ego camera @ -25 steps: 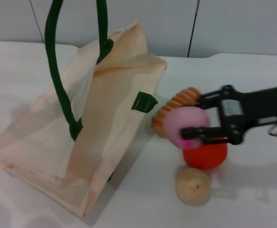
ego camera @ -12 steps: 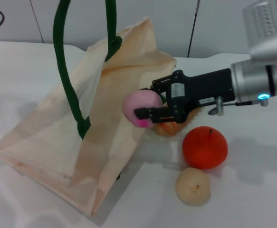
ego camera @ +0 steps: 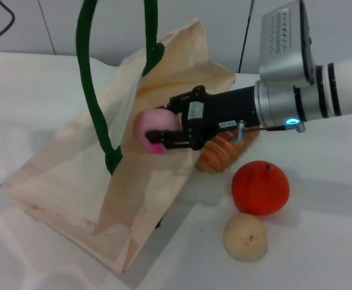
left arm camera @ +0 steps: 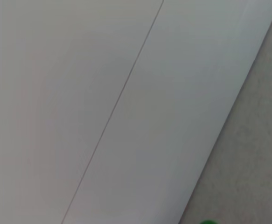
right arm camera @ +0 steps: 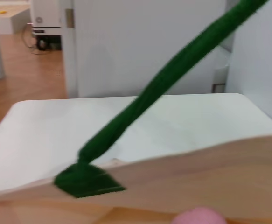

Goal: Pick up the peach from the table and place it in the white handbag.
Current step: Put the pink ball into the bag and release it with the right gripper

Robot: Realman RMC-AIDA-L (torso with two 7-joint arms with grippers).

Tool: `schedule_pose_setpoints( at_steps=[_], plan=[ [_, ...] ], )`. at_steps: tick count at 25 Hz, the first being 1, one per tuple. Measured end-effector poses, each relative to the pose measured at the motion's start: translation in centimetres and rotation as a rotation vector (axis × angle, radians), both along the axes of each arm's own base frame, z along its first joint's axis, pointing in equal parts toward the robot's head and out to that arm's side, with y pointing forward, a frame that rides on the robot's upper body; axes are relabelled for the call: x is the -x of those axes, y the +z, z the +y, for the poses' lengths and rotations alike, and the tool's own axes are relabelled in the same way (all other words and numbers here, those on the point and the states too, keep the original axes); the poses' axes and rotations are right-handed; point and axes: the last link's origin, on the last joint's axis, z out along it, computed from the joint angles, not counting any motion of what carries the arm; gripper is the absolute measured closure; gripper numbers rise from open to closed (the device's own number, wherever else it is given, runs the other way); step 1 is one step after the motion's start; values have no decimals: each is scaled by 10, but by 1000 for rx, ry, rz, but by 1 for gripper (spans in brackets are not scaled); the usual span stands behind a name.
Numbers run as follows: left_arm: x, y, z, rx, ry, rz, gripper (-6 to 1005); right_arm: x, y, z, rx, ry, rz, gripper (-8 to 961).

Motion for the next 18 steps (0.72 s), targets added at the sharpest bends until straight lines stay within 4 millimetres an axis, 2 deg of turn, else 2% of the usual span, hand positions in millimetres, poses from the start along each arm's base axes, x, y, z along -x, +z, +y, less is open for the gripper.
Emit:
schedule_pose_setpoints(
  at_steps=[4,12,18],
  plan=[
    [-1,0,1,-1,-4,1,843,3,-5,3,-49,2,30,466],
    [-1,0,1,-2,-4,-1,842,2,-13,7,-105,-9,17,349],
    [0,0,0,-2,-1,0,840,-1,-11,8,-118,-24,27,262]
  ],
)
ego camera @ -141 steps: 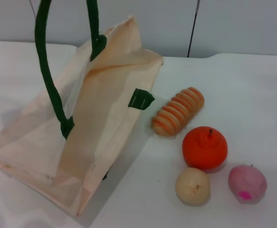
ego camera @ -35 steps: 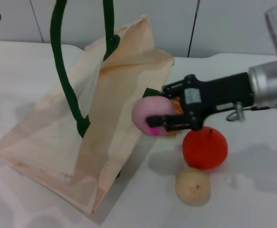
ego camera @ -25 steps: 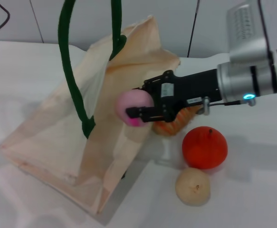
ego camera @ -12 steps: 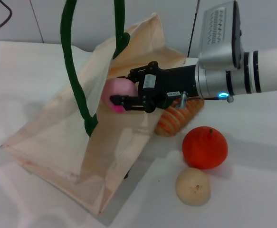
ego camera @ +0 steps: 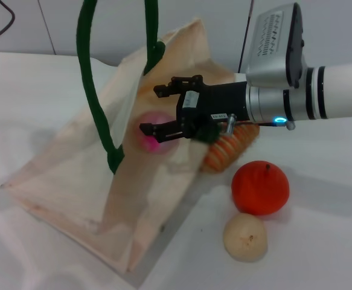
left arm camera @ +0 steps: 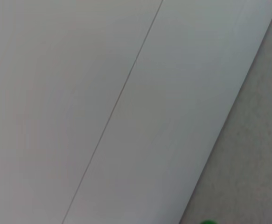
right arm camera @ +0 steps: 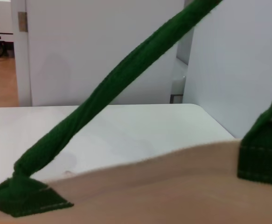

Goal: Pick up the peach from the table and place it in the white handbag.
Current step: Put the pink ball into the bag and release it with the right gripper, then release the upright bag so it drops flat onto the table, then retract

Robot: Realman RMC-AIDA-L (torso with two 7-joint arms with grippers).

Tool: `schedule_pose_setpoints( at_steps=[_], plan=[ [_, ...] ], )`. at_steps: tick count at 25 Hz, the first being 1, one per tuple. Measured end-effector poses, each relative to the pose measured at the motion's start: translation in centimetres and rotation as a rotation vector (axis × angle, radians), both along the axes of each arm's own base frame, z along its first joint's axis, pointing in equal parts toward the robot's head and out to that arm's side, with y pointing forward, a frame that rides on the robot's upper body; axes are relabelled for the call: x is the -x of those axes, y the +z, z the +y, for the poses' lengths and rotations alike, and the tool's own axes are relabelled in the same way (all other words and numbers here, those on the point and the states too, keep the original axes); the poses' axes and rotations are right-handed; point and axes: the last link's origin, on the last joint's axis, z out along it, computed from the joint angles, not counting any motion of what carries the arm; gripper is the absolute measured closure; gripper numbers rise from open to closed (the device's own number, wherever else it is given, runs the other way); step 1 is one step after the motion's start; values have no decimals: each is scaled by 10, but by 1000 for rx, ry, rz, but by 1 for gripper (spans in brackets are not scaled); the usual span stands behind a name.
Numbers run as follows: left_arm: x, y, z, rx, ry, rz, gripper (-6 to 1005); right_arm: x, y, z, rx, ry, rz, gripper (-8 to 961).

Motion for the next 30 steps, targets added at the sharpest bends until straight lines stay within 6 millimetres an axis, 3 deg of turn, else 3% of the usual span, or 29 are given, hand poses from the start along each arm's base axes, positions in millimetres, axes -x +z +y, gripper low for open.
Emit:
schedule_pose_setpoints(
  at_steps=[8,10,22,30],
  plan=[
    [3,0,-1,-2,5,2,838,-9,4,2,-19,-25,7,57],
    [3,0,-1,-3,5,3,838,-16,9,4,-38,-57,24,62],
    [14,1,-5,-10,38,7,835,-109,94,7,-290,-334,183,59],
    [15,-3,-5,11,46,29,833,-144,127,-2,-471,-458,346,59]
  ],
)
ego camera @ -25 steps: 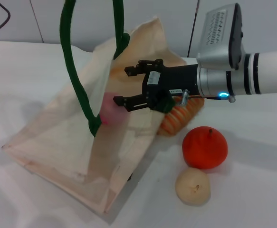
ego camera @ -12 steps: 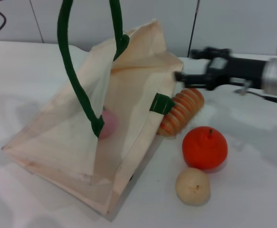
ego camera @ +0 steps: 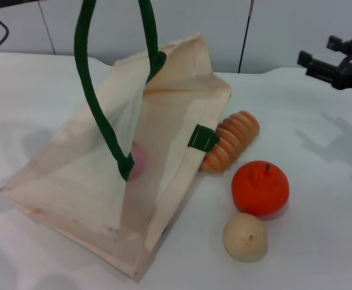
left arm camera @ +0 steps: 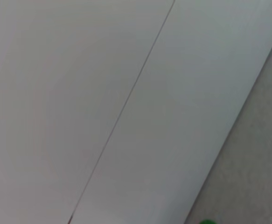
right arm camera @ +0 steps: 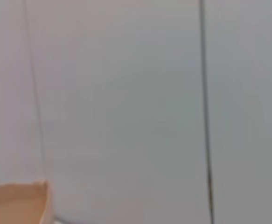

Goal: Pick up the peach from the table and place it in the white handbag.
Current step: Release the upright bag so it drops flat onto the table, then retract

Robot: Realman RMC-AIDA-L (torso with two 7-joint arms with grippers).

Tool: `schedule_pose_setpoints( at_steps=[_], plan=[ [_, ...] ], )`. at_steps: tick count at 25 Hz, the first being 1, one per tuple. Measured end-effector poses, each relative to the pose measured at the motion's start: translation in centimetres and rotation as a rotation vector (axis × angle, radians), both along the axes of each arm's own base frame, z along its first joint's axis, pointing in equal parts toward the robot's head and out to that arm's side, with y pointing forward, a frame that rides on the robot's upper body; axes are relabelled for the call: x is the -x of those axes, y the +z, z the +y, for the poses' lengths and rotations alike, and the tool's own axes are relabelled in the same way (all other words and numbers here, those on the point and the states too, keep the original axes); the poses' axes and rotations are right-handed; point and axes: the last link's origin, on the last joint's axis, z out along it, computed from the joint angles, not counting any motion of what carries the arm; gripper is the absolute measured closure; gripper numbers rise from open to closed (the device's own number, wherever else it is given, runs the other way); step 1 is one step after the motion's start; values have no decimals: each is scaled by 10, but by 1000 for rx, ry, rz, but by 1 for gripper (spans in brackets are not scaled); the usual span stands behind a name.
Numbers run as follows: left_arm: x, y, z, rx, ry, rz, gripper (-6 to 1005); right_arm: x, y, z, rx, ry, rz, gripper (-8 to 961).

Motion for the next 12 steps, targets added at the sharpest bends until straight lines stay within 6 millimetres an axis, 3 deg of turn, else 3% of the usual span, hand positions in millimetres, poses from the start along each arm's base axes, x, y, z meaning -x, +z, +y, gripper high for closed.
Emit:
schedule_pose_setpoints(
  at_steps=[12],
  plan=[
    [-1,0,4,-5,16,7,830,-6,-1,-3,-19,-25,11,59]
  ],
)
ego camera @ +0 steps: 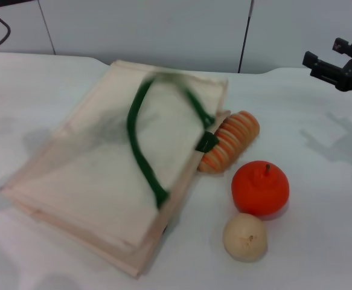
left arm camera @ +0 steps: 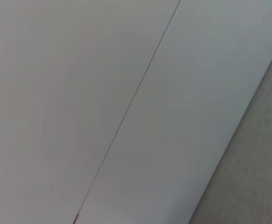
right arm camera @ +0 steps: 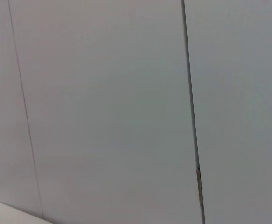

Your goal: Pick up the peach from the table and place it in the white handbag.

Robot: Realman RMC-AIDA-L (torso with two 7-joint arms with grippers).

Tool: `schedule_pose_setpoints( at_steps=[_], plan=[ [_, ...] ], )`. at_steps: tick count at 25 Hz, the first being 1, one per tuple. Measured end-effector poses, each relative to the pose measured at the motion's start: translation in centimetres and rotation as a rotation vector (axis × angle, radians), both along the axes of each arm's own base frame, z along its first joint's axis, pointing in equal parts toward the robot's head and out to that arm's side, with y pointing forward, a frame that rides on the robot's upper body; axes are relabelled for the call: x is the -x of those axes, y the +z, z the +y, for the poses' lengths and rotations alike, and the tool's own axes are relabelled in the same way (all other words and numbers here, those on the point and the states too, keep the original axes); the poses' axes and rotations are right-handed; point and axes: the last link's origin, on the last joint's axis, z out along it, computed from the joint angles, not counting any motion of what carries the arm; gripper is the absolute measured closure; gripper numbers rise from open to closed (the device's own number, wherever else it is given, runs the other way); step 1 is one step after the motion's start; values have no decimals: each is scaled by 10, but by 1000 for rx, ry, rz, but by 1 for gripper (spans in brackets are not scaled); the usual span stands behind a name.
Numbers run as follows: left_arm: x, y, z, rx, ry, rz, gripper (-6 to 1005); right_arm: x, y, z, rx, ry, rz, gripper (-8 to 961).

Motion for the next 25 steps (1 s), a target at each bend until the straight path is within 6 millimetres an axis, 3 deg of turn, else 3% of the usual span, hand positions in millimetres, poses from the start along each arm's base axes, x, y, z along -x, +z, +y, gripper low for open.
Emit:
schedule_pose_setpoints(
  at_steps=[11,19,25],
  plan=[
    [0,1,-2,-127,-61,-45,384,-3,4,0,-37,-17,23,59],
    [27,-20,-10,-487,-84,1,217,-14,3,-6,-143,-27,24,59],
    [54,-48,-10,-638,-44,104,214,-23,-2,-7,-186,-67,-8,59]
  ],
)
